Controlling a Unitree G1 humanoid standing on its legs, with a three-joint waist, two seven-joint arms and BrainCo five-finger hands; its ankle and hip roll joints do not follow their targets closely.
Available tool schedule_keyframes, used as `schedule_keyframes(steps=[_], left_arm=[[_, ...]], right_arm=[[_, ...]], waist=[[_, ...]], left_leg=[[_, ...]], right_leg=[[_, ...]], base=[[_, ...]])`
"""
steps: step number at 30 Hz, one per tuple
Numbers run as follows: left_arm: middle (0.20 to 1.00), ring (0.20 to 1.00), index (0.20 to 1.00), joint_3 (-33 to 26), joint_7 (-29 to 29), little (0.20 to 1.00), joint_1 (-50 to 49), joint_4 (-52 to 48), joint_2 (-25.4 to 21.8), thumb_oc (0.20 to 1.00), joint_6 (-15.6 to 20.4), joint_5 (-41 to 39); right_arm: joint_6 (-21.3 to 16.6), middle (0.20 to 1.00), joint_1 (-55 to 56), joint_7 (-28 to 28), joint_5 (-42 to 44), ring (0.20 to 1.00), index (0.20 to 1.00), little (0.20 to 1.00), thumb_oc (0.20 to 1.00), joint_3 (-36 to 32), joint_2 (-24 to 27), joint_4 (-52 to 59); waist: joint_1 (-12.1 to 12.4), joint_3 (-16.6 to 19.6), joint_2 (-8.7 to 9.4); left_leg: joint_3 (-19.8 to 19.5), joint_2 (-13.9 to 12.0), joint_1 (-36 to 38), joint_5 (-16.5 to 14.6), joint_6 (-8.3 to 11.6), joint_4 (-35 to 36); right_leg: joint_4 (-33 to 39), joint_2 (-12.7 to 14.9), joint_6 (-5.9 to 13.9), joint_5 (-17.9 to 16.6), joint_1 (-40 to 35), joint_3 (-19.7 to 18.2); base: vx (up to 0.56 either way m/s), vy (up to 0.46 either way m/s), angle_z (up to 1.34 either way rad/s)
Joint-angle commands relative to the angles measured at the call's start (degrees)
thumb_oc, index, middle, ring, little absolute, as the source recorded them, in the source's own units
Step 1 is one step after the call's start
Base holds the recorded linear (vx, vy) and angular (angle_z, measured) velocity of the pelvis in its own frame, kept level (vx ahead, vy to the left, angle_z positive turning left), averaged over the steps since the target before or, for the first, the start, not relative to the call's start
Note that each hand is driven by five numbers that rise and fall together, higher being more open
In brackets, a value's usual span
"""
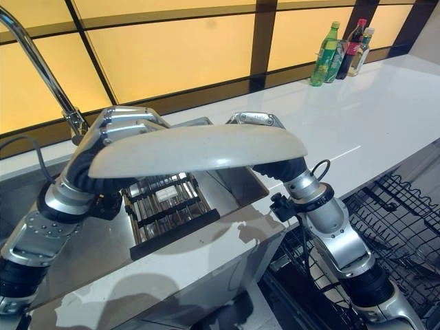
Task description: Pick up plates and place into dishwasher.
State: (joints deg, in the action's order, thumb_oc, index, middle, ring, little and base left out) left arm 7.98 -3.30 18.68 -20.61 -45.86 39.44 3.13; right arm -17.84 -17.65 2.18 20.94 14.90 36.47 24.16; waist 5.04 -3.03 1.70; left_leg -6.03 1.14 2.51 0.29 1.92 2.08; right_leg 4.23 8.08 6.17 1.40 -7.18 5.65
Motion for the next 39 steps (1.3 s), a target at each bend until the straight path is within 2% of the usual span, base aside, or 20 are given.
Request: schedule_keyframes(steps=[1,2,3,4,7,11,18,25,28,32,39], left_arm=[[0.200,0.200,0.200,3.6,4.0,0.200,-1.7,-0.5,1.2,0.200,-5.6,-5.9],[0.200,0.200,0.200,2.6,4.1,0.200,-3.0,0.2,2.1,0.200,-8.8,-8.7],[0.319,0.319,0.319,1.9,4.4,0.319,-4.0,1.0,3.3,0.319,-10.7,-10.9],[1.000,1.000,1.000,0.4,5.6,1.000,-6.5,2.1,5.5,1.000,-12.6,-12.1],[1.000,1.000,1.000,-2.2,2.4,1.000,-9.8,3.6,9.4,1.000,-16.8,-14.5],[1.000,1.000,1.000,-6.2,-1.6,1.000,-11.2,5.4,12.2,1.000,-19.5,-17.3],[1.000,1.000,1.000,-11.5,-4.8,1.000,-13.0,5.7,14.1,1.000,-20.3,-16.8],[1.000,1.000,1.000,-13.1,-5.7,1.000,-14.1,6.7,14.6,1.000,-19.2,-16.9],[1.000,1.000,1.000,-15.0,-6.9,1.000,-15.0,7.3,14.6,1.000,-18.3,-17.2],[1.000,1.000,1.000,-20.1,-7.3,1.000,-18.4,7.5,14.7,1.000,-17.7,-17.9],[1.000,1.000,1.000,-27.0,-7.4,1.000,-22.6,7.6,14.4,1.000,-18.7,-19.4]], right_arm=[[-4.5,0.200,0.0,-2.1,3.3,0.200,0.200,0.200,0.200,-2.7,-2.0,4.7],[-4.2,0.200,0.4,-3.2,2.5,0.200,0.200,0.200,0.200,-3.1,-2.4,4.4],[-4.2,0.200,0.9,-3.6,1.7,0.200,0.200,0.200,0.200,-3.4,-2.9,4.2],[-4.2,0.200,2.2,-3.6,0.6,0.200,0.200,0.200,0.200,-4.3,-4.0,4.1],[-3.7,0.200,4.1,-4.5,-0.7,0.200,0.200,0.200,0.200,-6.4,-5.0,3.9],[-3.2,0.200,5.6,-4.6,-1.5,0.200,0.200,0.200,0.200,-9.4,-5.2,3.4],[-3.0,0.200,8.6,-5.4,-2.4,0.200,0.200,0.200,0.200,-13.1,-5.4,2.7],[-2.5,0.200,11.0,-8.4,-5.8,0.200,0.200,0.200,0.200,-15.4,-4.8,1.4],[-1.2,0.200,13.2,-13.3,-11.6,0.200,0.200,0.200,0.200,-17.7,-4.0,-0.8],[2.8,0.200,18.2,-18.4,-17.9,0.200,0.200,0.200,0.200,-23.5,-2.7,-4.3],[7.3,0.200,24.2,-23.6,-20.2,0.200,0.200,0.200,0.200,-31.0,-2.3,-11.5]], waist=[[-0.3,5.2,-1.23],[-0.2,5.2,-1.23],[-0.2,5.2,-1.27],[-0.2,5.1,-1.34],[-0.3,5.0,-1.38],[-0.6,5.1,-1.26],[-1.3,5.0,-1.27],[-2.0,5.0,-1.31],[-2.5,4.9,-1.29],[-3.7,4.5,-1.20],[-5.0,2.9,-1.02]], left_leg=[[1.1,-3.2,-1.4,-1.2,1.05,0.5],[1.1,-3.3,-1.4,-1.1,1.10,0.7],[1.2,-3.4,-1.4,-1.1,1.09,0.7],[1.3,-3.5,-1.5,-1.0,1.17,0.7],[1.6,-3.9,-1.5,-0.7,1.36,1.0],[1.8,-4.2,-1.8,-0.3,1.61,1.0],[2.1,-4.4,-2.1,-0.1,1.92,1.0],[2.7,-4.4,-1.7,-0.4,1.92,0.9],[3.0,-4.1,-1.5,-0.8,1.72,0.6],[3.9,-3.5,-1.4,-1.9,1.22,-0.7],[4.2,-1.5,-0.7,-4.0,-0.63,-2.2]], right_leg=[[-7.5,0.1,1.15,3.8,3.4,1.4],[-7.3,0.0,1.05,3.8,3.3,1.3],[-7.2,-0.1,1.00,3.8,3.2,1.2],[-7.0,-0.2,0.92,3.7,3.2,1.0],[-6.6,-0.5,0.72,3.6,3.1,0.8],[-6.5,-0.8,0.51,3.5,3.3,0.6],[-6.7,-0.9,0.16,3.6,3.8,0.2],[-7.0,-0.8,0.19,3.5,4.0,-0.3],[-7.3,-0.7,0.36,3.5,4.2,-0.9],[-8.0,-0.1,0.75,3.4,4.8,-2.1],[-10.1,1.8,2.44,2.9,6.5,-4.3]], base=[[-0.01,-0.038,-0.08],[-0.02,-0.040,-0.12],[-0.02,-0.031,-0.14],[-0.02,-0.026,-0.11],[-0.01,-0.021,-0.08],[-0.01,-0.014,-0.05],[-0.01,0.001,-0.05],[0.02,0.014,-0.05],[0.06,0.037,-0.08],[0.07,0.060,-0.09],[0.08,0.094,-0.15]])
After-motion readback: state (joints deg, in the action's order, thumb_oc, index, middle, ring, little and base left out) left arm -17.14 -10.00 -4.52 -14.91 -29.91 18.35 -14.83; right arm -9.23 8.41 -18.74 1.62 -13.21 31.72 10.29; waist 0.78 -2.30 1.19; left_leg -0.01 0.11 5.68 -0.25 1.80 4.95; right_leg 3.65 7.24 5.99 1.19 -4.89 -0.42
